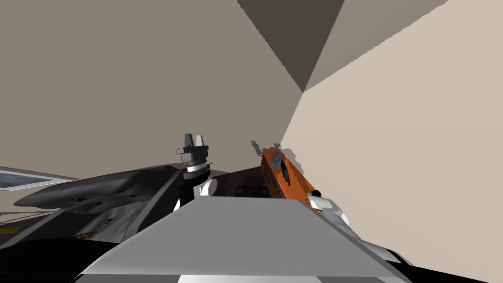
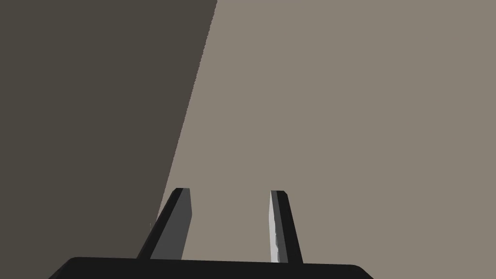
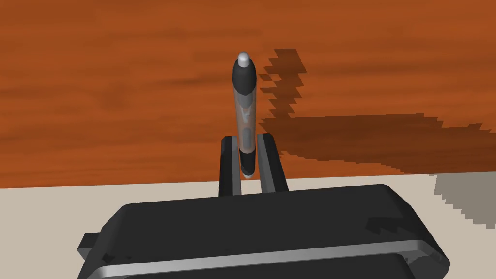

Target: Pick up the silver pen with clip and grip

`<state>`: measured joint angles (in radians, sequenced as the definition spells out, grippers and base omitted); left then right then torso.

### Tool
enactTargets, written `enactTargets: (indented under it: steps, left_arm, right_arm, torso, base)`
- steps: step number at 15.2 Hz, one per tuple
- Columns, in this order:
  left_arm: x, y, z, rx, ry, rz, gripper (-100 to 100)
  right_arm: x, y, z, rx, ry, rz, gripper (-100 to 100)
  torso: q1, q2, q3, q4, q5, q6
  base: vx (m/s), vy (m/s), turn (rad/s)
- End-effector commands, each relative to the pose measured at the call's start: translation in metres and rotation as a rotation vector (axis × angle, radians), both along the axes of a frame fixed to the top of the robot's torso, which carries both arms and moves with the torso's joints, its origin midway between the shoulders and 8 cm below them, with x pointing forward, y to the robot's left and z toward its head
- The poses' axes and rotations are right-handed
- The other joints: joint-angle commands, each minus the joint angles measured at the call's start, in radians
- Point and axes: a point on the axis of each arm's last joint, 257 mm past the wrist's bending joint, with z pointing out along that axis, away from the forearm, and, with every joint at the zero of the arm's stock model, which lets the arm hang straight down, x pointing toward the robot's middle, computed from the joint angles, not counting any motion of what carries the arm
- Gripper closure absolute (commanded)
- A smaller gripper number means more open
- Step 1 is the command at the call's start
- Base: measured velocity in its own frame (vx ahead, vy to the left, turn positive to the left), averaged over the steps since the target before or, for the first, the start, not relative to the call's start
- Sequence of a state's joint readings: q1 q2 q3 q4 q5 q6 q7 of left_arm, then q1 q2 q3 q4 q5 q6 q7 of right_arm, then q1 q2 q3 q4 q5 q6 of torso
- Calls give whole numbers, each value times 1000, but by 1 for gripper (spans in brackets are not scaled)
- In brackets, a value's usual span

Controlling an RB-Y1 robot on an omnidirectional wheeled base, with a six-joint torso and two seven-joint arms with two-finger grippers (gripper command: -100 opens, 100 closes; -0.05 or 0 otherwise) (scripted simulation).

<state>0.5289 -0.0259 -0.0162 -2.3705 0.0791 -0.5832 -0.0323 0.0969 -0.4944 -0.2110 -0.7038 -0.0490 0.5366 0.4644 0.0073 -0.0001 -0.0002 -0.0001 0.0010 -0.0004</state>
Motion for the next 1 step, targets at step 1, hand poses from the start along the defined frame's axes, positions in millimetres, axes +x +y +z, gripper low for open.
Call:
enactTargets:
  steps: [1]
  left_arm:
    - [0, 0, 0, 0, 0, 0, 0]
  right_arm:
    - [0, 0, 0, 0, 0, 0, 100]
  torso:
    - [0, 0, 0, 0, 0, 0]
  base:
    - [-2, 37, -15]
